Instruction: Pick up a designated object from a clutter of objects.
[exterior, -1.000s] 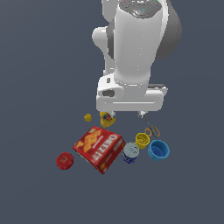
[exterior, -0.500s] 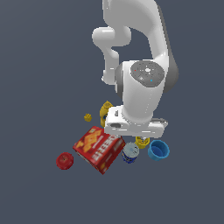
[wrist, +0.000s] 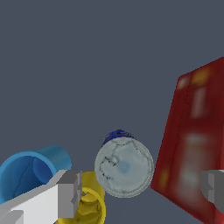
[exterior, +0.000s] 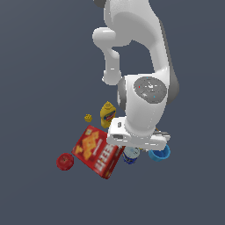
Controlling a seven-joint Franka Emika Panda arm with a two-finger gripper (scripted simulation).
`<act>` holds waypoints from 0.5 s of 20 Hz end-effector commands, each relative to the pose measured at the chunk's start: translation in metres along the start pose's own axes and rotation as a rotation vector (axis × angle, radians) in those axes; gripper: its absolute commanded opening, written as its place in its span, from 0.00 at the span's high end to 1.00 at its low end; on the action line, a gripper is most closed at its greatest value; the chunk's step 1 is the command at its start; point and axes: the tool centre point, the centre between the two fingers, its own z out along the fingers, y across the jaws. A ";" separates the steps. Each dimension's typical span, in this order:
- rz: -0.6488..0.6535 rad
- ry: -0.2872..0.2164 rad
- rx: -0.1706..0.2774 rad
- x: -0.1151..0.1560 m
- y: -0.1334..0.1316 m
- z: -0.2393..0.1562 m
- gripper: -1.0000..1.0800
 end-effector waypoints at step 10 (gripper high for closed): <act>0.006 0.001 -0.001 0.002 -0.002 0.015 0.04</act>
